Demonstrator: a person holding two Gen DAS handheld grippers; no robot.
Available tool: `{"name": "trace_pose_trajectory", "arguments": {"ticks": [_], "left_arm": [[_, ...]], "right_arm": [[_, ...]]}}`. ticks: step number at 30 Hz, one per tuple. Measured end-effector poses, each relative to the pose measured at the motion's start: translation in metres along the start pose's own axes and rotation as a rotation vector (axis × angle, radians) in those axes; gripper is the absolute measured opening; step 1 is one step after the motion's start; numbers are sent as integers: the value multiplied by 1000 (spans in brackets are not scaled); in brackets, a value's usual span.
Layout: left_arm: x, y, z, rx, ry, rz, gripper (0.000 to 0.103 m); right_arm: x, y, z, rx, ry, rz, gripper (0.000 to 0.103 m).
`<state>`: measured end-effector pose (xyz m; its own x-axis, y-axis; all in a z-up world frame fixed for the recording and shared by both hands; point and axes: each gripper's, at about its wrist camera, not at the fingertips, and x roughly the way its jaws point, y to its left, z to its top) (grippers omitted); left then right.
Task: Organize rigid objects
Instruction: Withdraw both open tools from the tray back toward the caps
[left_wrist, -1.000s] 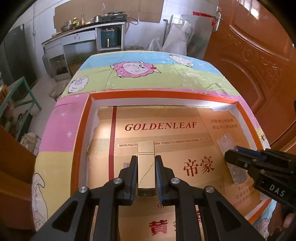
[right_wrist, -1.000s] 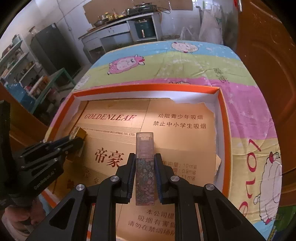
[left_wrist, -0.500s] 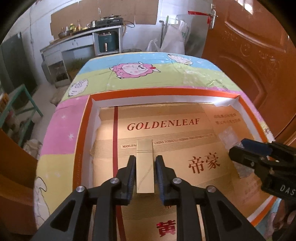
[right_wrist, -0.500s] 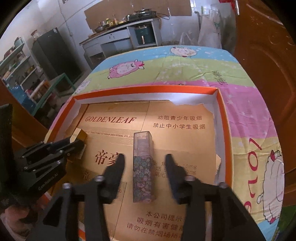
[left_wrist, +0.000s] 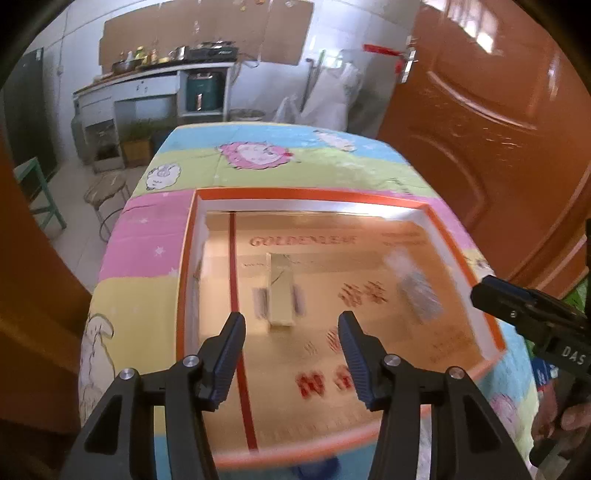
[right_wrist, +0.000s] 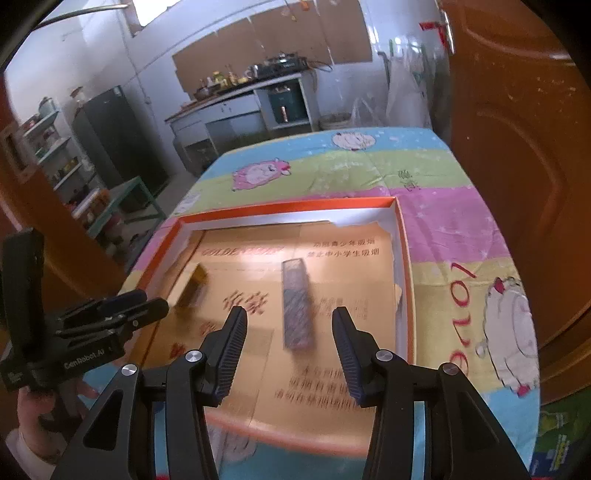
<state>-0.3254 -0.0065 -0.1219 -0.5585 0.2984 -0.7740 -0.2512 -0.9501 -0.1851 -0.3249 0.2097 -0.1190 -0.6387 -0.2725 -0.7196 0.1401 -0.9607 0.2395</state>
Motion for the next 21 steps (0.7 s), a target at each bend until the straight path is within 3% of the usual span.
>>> {"name": "trace_pose_trajectory", "arguments": {"ticks": [8,13,21], "left_arm": [[-66,-17,-35,-21,-100,-30,52],[-102,-22,-53,-18,-171,27,52],[-146,-44,-89,47,-232,43,52]], "right_arm": [[-63,31,-40,-77,-74,-43,49],[-90,41,-57,-79,-107,-50,49],[-128,50,-93,-31,-148,-75,49]]}}
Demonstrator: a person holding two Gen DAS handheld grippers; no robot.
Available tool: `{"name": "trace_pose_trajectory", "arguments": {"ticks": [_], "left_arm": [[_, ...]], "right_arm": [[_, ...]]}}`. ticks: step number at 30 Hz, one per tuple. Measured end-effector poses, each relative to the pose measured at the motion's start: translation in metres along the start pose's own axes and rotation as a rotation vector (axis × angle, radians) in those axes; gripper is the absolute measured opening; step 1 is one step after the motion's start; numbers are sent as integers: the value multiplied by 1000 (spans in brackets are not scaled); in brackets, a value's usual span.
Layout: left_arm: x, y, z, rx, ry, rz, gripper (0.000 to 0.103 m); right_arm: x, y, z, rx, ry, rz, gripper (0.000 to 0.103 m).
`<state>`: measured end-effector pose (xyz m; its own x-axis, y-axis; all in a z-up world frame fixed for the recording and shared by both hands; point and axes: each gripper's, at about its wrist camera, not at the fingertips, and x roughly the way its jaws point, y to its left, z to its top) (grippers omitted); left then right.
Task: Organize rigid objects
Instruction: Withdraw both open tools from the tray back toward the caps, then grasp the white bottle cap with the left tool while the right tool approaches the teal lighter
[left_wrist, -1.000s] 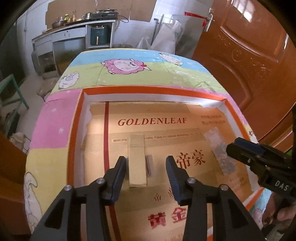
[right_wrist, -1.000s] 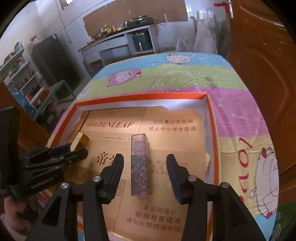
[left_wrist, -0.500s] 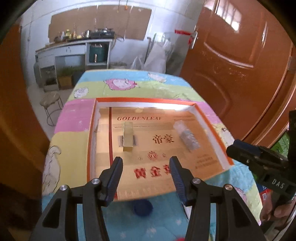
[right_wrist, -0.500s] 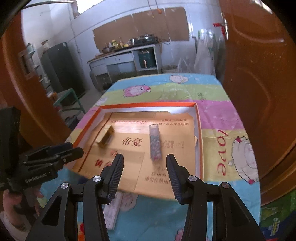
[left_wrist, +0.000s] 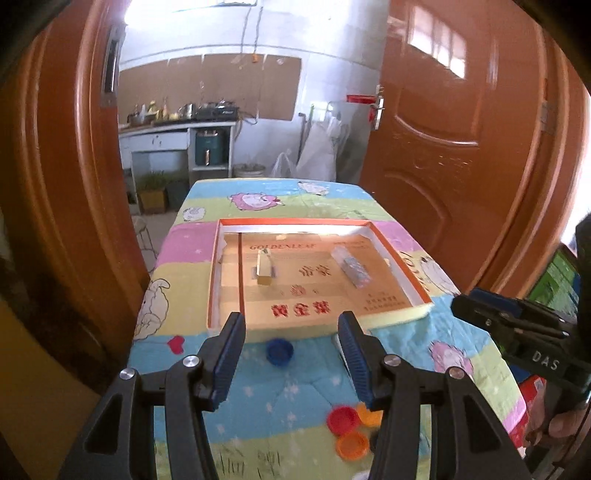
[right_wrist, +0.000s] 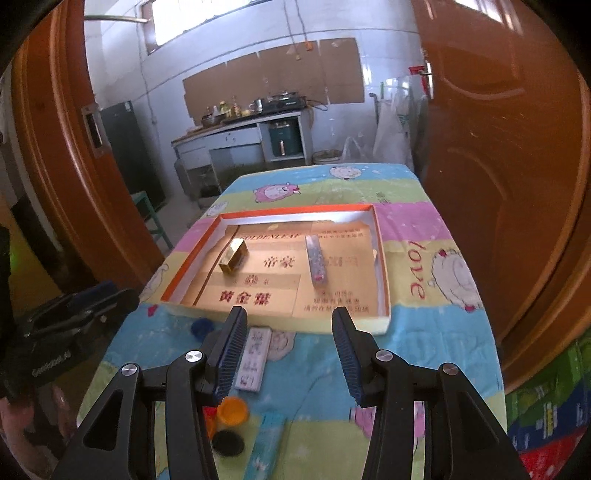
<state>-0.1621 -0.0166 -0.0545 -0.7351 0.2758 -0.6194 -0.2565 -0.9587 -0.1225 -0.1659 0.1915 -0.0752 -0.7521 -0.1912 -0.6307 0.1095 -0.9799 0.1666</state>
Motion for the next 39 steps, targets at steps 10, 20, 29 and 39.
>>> {"name": "trace_pose_trajectory", "arguments": {"ticks": [10,20,29,39], "left_arm": [[-39,-20,-43,36,-34,-10,52],[-57,-38,-66,74,-52,36,52],[-64,-50,-80,79,-68,129,52],[-56,-56,-94,86,-27,90,52]], "right_arm": [[-34,1,-33,40,-7,-32,49],[-53,5,-50,36,-13,-48,49],[-57,15,-69,20,-2,-48,49],[-56,17,-81,9,21,-42,49]]}}
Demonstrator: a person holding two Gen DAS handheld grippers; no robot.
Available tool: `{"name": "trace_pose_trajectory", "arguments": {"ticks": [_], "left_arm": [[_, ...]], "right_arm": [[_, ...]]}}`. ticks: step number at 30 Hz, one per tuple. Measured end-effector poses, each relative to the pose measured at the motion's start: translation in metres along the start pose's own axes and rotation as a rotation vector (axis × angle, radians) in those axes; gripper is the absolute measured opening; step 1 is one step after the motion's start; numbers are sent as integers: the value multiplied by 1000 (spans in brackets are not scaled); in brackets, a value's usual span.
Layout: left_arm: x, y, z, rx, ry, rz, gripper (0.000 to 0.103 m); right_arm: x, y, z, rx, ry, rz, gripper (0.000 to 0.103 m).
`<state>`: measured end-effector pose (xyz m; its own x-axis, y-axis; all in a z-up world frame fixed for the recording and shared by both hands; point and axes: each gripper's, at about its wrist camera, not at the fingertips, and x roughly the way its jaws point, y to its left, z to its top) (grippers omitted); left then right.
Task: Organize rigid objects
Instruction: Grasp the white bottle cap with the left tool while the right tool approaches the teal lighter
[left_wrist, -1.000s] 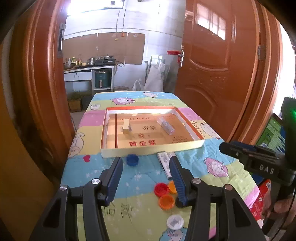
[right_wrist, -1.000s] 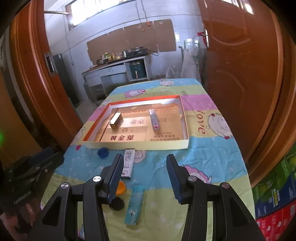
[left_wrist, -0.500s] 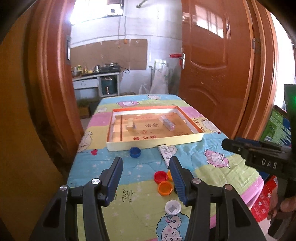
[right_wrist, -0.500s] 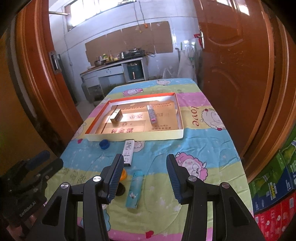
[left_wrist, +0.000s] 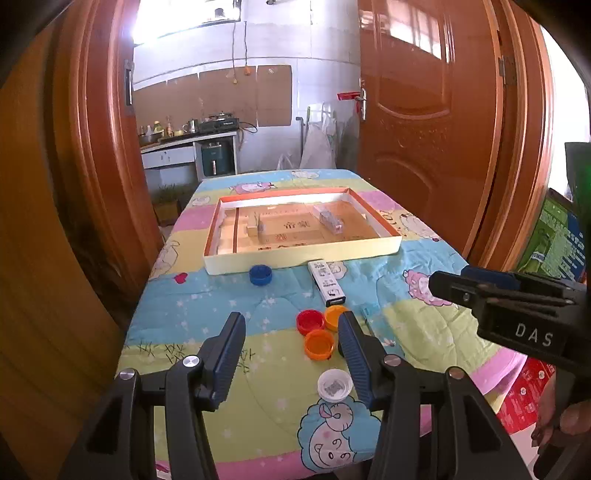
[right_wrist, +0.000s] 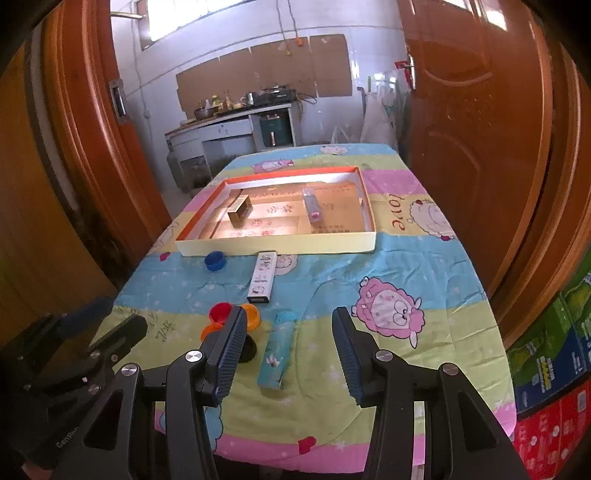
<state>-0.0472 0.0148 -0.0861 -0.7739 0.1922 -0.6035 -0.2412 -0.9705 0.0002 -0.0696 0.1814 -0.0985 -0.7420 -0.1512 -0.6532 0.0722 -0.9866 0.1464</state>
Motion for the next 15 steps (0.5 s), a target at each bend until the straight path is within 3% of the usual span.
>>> {"name": "trace_pose_trajectory", "arguments": {"ticks": [15], "left_arm": [[19,-11,-33,38,49,-70,52]], "right_arm": [[24,-15,-12,44,65,-4,49]]}}
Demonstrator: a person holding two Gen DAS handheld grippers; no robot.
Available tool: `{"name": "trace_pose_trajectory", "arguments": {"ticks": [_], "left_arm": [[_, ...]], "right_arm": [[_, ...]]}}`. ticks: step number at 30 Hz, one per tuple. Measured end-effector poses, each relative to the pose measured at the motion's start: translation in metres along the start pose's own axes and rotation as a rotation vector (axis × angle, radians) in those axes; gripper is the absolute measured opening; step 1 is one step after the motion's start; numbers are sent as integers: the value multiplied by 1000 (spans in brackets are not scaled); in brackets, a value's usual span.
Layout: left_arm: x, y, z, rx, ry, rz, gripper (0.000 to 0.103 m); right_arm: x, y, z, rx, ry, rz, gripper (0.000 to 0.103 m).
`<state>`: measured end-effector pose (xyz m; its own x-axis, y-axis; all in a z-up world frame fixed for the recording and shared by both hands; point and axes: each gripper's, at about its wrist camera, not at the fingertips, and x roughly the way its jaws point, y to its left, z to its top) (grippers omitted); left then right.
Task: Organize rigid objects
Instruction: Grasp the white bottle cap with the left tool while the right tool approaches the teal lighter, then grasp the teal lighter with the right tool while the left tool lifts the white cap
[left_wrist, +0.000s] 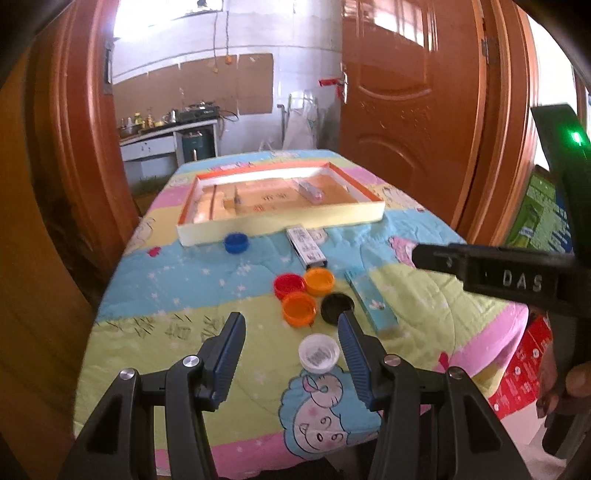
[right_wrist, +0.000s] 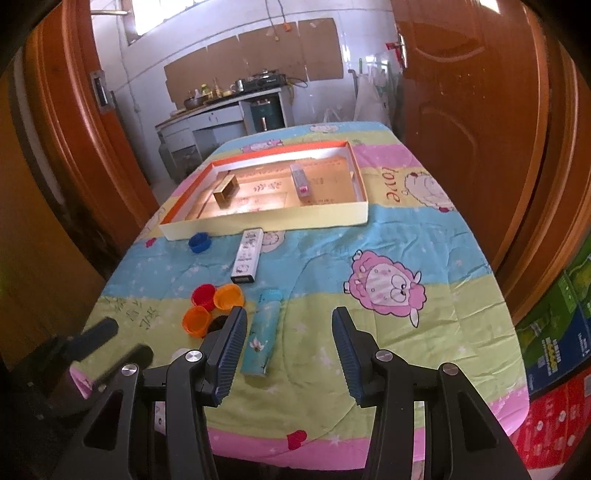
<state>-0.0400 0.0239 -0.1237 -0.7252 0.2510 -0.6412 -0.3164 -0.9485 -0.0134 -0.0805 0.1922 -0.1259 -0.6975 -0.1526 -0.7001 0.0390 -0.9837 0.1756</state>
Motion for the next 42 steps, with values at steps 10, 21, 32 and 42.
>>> {"name": "trace_pose_trajectory", "arguments": {"ticks": [10,21,32,42], "left_arm": [[24,-10,-14,19,54,-67,52],[49,-5,-19,14,87,-17,30],[39,13,-18,-46,61,-28,30],[30,31,-15,-81,25,-24,30]], "right_arm": [[10,-10,-3,25,21,-1,49],[28,-3,-11,-25,73,13,39],[56,13,-13,-55,130,39,27],[81,32,-5,-107,152,-20,27]]}}
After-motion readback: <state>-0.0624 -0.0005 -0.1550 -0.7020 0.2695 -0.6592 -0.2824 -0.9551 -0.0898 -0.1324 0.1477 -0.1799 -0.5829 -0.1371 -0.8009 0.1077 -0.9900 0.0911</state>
